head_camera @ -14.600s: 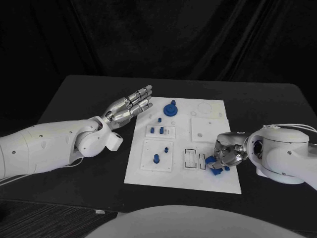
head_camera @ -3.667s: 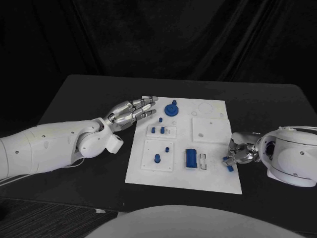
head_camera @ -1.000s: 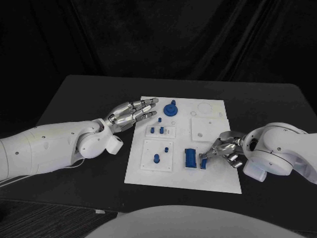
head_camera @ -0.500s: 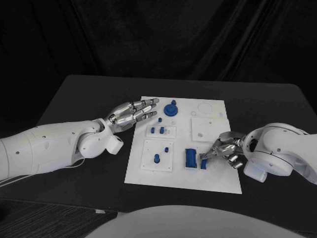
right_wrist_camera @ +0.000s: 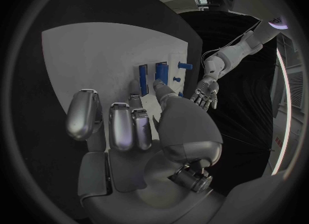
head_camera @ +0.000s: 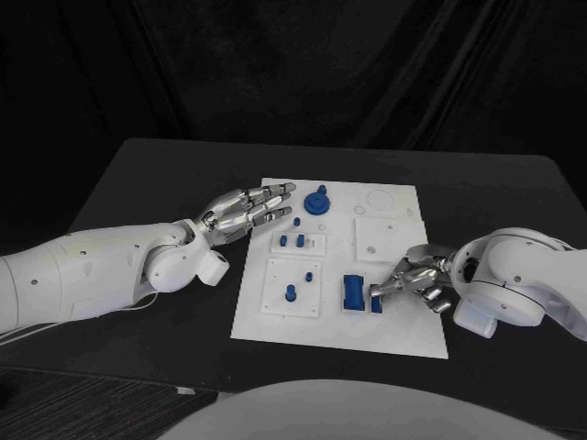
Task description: Assemble the parts on the task board
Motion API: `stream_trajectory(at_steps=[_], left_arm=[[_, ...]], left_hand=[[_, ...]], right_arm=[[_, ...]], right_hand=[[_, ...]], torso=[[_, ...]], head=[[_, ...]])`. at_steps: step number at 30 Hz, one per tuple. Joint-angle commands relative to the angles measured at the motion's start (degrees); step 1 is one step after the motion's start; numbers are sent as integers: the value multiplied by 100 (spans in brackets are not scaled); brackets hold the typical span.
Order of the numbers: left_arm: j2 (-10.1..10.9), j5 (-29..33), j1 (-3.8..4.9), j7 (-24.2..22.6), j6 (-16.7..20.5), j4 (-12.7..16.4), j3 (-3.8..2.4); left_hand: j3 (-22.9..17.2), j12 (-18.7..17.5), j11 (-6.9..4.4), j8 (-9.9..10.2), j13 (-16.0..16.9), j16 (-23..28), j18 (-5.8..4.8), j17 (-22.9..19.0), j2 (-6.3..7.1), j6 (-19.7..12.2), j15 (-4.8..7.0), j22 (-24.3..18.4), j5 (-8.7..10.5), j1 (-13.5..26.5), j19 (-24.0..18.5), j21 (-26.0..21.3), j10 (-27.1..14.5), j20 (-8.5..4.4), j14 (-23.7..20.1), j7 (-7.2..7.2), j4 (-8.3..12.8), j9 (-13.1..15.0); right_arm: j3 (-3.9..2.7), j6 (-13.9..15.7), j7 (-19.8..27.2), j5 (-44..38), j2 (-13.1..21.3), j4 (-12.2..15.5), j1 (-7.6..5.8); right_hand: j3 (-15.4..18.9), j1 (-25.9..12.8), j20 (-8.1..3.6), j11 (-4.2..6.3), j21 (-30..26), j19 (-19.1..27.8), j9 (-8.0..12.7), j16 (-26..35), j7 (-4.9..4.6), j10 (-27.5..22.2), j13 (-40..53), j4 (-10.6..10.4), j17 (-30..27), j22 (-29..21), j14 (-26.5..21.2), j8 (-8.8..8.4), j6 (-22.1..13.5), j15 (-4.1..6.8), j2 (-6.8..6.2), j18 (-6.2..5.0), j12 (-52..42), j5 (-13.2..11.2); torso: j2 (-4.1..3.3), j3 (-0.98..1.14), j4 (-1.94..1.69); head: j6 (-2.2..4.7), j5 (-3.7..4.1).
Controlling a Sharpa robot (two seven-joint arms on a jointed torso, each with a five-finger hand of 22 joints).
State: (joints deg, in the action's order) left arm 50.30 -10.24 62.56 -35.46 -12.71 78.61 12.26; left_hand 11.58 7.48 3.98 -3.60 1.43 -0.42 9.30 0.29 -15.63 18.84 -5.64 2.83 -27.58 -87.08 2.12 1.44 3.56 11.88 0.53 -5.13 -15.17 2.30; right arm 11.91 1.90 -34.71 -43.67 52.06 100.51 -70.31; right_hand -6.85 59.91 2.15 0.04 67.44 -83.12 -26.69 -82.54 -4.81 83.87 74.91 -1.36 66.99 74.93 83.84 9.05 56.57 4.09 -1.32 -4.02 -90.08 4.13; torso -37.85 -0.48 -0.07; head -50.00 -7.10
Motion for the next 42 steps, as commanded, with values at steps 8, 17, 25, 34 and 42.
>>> stream_trajectory(at_steps=[8, 17, 25, 34, 42], left_arm=[[13, -4, -14, -43, -88, 11, -4], [43, -4, -16, -167, 0, 28, -4], [183, -4, -15, -844, 539, 248, -5], [219, -435, -14, -1470, 1355, 434, -6], [168, -590, -14, -1653, 1802, 453, -6]], left_hand=[[-35, 14, 35, -32, 6, -34, 88, 9, 5, 26, -28, 8, -28, -61, 7, 30, -10, 23, 23, -39, -8, 10], [-31, 28, 34, -39, 9, -35, 90, 9, 26, 49, -22, 10, -24, -65, 10, 32, -1, 22, 24, -40, 1, 13], [342, 163, -142, -125, 26, -13, 98, -2, 587, 218, 318, -92, 678, 74, -76, -30, 107, -311, -4, 161, -138, 27], [507, 152, -693, -140, 17, 42, 45, -29, 726, 355, 963, -283, 1521, 617, -212, -143, -24, -1021, -53, 592, -159, 23], [469, 17, -1026, 70, -8, 42, -120, -29, 702, 158, 1247, -283, 1418, 702, -212, -144, -185, -1463, -53, 886, -153, -9]], right_arm=[[0, 199, 158, -52, 184, 168, 15], [-1, 871, 851, 118, 556, 418, -231], [-2, 2271, 3017, 1051, 800, 432, -730], [0, 2077, 5629, 2253, 726, 22, -640], [1, 1942, 7062, 2054, 674, -309, -250]], right_hand=[[370, -206, 25, -30, -111, 35, -50, 18, 11, 613, 1509, -385, -20, 780, 251, 188, -177, -29, -42, -88, 8, -124], [1050, -1485, -3, 19, -311, 68, -187, 60, 69, 613, 1509, -1525, -158, 737, 223, 659, -209, 5, 568, -123, 8, 352], [2036, -1378, 131, -66, -4220, 1351, 56, 3298, -36, -1447, -1338, -1539, -4489, -999, -812, 841, -370, -95, 1029, -627, 2966, 497], [2530, -518, 1285, -1615, -6478, 4860, 952, 7115, -286, -5578, -4785, -1506, -6098, -3462, -4623, 150, -1836, -1863, 1056, -45, 7303, 181], [2220, -86, 1469, -592, -6695, 8226, 1993, 8080, 667, -7852, -6471, -1536, -6571, -7133, -8006, -524, -3612, -1456, 732, 27, 8159, 276]], torso=[[0, 0, 0], [2, 0, 1], [7, 1, -2], [24, 10, 13], [71, 18, 6]], head=[[0, -32], [0, -58], [0, -41], [0, 17], [0, 47]])
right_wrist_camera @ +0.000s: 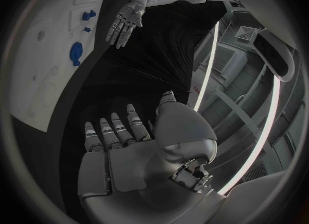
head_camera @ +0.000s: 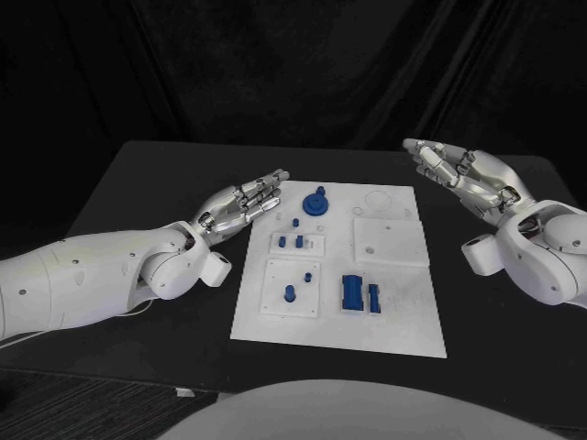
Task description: Assemble the parts on the task board
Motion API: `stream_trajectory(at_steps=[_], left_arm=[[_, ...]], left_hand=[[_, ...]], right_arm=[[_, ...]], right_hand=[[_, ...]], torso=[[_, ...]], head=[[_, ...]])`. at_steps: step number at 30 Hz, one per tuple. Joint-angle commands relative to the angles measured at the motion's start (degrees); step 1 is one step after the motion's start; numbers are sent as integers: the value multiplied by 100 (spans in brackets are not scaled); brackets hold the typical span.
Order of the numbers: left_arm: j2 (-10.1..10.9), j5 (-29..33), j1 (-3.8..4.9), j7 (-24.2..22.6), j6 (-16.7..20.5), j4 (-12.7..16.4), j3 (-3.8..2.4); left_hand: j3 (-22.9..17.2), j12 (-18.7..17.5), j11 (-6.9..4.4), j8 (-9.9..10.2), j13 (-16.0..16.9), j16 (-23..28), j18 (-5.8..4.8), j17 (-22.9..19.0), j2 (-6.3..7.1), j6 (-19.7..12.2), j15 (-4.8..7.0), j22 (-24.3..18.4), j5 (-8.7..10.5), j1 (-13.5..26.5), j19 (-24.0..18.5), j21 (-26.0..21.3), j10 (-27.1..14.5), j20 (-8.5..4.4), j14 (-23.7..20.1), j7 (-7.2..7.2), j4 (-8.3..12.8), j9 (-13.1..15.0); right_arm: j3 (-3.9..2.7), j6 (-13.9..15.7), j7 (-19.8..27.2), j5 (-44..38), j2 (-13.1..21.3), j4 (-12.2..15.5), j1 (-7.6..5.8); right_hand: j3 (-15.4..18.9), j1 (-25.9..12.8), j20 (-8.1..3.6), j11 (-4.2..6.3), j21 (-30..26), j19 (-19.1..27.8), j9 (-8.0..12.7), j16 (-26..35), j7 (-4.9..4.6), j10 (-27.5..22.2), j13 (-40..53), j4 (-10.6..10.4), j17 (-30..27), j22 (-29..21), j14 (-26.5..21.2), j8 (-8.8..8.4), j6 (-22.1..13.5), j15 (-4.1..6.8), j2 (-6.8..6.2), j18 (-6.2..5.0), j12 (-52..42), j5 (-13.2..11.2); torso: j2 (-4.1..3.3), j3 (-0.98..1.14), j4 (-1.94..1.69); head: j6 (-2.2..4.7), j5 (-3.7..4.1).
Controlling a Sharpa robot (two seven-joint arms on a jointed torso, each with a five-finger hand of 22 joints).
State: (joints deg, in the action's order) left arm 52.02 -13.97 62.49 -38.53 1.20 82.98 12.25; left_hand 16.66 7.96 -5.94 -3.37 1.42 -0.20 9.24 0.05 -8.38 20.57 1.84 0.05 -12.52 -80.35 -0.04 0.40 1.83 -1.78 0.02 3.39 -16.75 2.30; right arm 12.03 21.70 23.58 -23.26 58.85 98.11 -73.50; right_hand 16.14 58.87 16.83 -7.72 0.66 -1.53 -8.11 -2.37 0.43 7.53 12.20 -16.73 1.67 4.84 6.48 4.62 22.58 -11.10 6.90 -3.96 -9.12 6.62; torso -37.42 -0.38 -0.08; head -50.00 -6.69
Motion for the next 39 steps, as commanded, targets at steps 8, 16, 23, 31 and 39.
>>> stream_trajectory(at_steps=[8, 16, 23, 31, 39], left_arm=[[-37, -240, -8, -1288, 408, -15, -4], [-63, -100, -9, 22, 445, 1, -44], [-195, 194, -53, 190, 1202, 138, -277], [-451, 766, -139, 515, 2673, 404, -728], [-664, 1244, -210, 786, 3899, 626, -1105]], left_hand=[[-84, -39, 33, 115, -11, 20, -105, -5, -91, -97, 409, -5, -352, -33, 4, -40, -29, 5, -2, -8, 5, -19], [-698, -355, 594, 337, -142, 20, -370, -5, 272, -937, -184, -5, 291, 3153, 4, -40, -183, 178, -2, -339, 665, -230], [-946, -796, 594, 337, -142, 20, -469, -5, 413, -1218, -184, -5, 531, 4372, 4, -40, -183, 178, -2, -339, 913, -230], [-1156, -796, 594, 337, -142, 20, -924, -5, 838, -1452, -184, -5, 737, 5413, 4, -40, -183, 178, -2, -339, 1123, -230], [-1666, -796, 594, 337, -142, 20, -924, -5, 838, -1608, -184, -5, 1252, 6155, 4, -40, -183, 178, -2, -339, 1675, -230]], right_arm=[[-10, -34, 1572, -319, -28, -213, 213], [-75, 125, 1173, -10, -119, -257, 281], [-440, 811, 994, 747, -539, -438, 622], [-1007, 1873, 717, 1919, -1190, -718, 1150], [-1203, 2241, 621, 2326, -1416, -815, 1334]], right_hand=[[-259, 13, 7, 367, -38, 113, 376, 135, 306, -451, -555, -3, -110, -306, -550, -191, -413, 220, -184, 12, 23, -28], [-1614, -4085, -1176, 772, -66, 153, 811, 237, -43, -753, -1220, 1167, -167, -484, -648, -462, -1719, 1110, -690, 396, 912, -662], [-1614, -5390, -1683, 772, -66, 153, 811, 237, -43, -753, -1220, 1673, -167, -484, -648, -462, -2258, 1110, -690, 396, 912, -662], [-1614, -5887, -1683, 772, -66, 153, 811, 237, -43, -753, -1220, 1673, -167, -484, -648, -462, -2258, 1110, -690, 396, 912, -662], [-1614, -5887, -1683, 772, -66, 153, 811, 237, -43, -753, -1220, 1673, -167, -484, -648, -462, -2258, 1110, -690, 396, 912, -662]], torso=[[27, 49, 7], [52, 42, 11], [184, 41, 10], [464, 39, 9], [611, 39, 8]], head=[[0, 42], [73, 68], [417, 207], [1146, 501], [1527, 655]])
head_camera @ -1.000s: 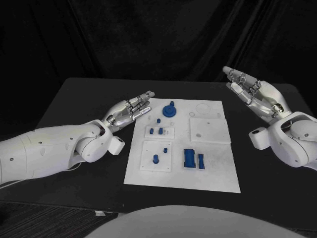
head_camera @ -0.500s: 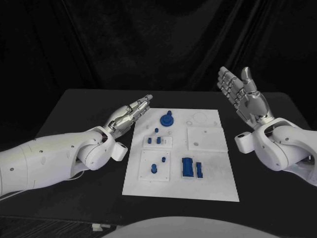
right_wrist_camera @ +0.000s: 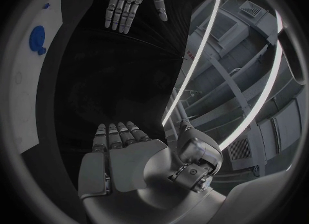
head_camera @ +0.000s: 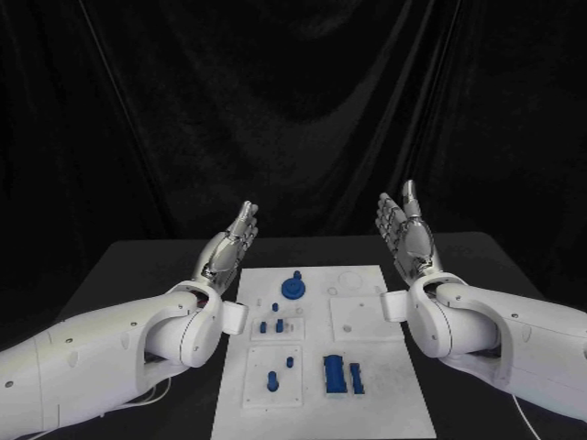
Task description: Assemble the parts on the task board
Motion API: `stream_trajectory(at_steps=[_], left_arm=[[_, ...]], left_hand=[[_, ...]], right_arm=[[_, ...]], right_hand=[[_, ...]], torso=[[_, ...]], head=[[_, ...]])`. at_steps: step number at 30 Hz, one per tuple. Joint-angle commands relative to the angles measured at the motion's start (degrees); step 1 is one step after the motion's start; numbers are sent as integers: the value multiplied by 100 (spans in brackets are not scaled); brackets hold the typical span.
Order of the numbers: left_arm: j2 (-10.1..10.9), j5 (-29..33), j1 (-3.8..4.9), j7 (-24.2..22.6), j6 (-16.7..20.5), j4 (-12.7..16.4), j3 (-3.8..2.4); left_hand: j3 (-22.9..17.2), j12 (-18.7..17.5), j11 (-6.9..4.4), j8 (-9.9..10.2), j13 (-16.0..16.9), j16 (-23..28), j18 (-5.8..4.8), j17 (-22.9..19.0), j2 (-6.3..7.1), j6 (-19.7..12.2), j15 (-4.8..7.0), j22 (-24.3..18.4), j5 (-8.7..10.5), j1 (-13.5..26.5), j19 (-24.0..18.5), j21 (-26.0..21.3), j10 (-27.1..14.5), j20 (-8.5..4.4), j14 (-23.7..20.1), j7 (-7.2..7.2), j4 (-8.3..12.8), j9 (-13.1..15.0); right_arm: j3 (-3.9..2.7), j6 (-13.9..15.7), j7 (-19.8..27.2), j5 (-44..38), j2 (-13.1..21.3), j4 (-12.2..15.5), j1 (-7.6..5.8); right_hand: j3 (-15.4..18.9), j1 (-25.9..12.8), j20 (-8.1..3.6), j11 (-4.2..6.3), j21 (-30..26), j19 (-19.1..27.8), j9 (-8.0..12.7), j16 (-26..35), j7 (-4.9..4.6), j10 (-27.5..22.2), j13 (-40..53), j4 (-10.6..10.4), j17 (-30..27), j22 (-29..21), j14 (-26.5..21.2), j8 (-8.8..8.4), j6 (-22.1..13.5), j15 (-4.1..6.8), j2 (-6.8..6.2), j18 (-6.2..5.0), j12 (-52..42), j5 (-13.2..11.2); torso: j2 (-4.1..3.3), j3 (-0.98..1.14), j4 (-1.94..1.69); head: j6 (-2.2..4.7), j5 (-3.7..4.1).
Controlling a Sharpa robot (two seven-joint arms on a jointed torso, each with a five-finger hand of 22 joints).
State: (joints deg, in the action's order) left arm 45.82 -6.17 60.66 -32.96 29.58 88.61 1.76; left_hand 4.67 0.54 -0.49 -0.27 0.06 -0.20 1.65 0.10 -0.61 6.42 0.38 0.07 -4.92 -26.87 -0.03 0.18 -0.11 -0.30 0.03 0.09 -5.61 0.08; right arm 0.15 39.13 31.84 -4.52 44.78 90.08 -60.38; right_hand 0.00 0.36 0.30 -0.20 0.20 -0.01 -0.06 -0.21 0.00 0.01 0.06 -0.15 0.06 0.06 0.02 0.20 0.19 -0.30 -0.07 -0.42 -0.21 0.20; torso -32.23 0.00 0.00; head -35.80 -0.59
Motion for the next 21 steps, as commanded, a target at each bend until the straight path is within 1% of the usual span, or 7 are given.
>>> stream_trajectory(at_steps=[1, 2, 3, 5, 8, 21], left_arm=[[-60, 499, -32, 249, 1150, 80, -82], [-73, 529, -36, 267, 1227, 94, -106], [-85, 555, -40, 281, 1294, 106, -127], [-102, 593, -46, 303, 1391, 124, -157], [-112, 617, -49, 317, 1453, 135, -176], [-113, 617, -49, 317, 1454, 135, -176]], left_hand=[[-467, -54, 49, 27, -6, 20, -165, -10, 61, -207, -38, -7, 492, 884, 3, -18, 11, 30, -3, -9, 561, -8], [-467, -54, 49, 27, -6, 20, -165, -10, 61, -221, -38, -7, 492, 957, 3, -18, 11, 30, -3, -9, 561, -8], [-467, -54, 49, 27, -6, 20, -165, -10, 61, -642, -38, -7, 492, 1025, 3, -18, 11, 30, -3, -9, 561, -8], [-467, -54, 49, 27, -6, 20, -165, -10, 61, -642, -38, -7, 492, 1157, 3, -18, 11, 30, -3, -9, 561, -8], [-467, -54, 49, 27, -6, 20, -165, -10, 61, -642, -38, -7, 492, 1320, 3, -18, 11, 30, -3, -9, 561, -8], [-467, -54, 49, 27, -6, 20, -165, -10, 61, -642, -38, -7, 492, 1878, 3, -18, 11, 30, -3, -9, 561, -8]], right_arm=[[-15, 499, -205, 452, -9, -13, 22], [-15, 499, -205, 452, -9, -13, 22], [-15, 499, -205, 452, -9, -13, 22], [-15, 499, -205, 452, -9, -13, 22], [-15, 499, -205, 452, -9, -13, 22], [-15, 499, -205, 452, -9, -13, 22]], right_hand=[[0, -36, -30, 20, -20, 1, 6, 21, 0, -1, -6, 15, -6, -6, -2, -20, -19, 30, 7, 42, 21, -20], [0, -36, -30, 20, -20, 1, 6, 21, 0, -1, -6, 15, -6, -6, -2, -20, -19, 30, 7, 42, 21, -20], [0, -36, -30, 20, -20, 1, 6, 21, 0, -1, -6, 15, -6, -6, -2, -20, -19, 30, 7, 42, 21, -20], [0, -36, -30, 20, -20, 1, 6, 21, 0, -1, -6, 15, -6, -6, -2, -20, -19, 30, 7, 42, 21, -20], [0, -36, -30, 20, -20, 1, 6, 21, 0, -1, -6, 15, -6, -6, -2, -20, -19, 30, 7, 42, 21, -20], [0, -36, -30, 20, -20, 1, 6, 21, 0, -1, -6, 15, -6, -6, -2, -20, -19, 30, 7, 42, 21, -20]], torso=[[98, 0, 0], [102, 0, 0], [105, 0, 0], [105, 0, 0], [105, 0, 0], [105, 0, 0]], head=[[124, 52], [136, 57], [142, 59], [142, 59], [142, 59], [142, 59]])
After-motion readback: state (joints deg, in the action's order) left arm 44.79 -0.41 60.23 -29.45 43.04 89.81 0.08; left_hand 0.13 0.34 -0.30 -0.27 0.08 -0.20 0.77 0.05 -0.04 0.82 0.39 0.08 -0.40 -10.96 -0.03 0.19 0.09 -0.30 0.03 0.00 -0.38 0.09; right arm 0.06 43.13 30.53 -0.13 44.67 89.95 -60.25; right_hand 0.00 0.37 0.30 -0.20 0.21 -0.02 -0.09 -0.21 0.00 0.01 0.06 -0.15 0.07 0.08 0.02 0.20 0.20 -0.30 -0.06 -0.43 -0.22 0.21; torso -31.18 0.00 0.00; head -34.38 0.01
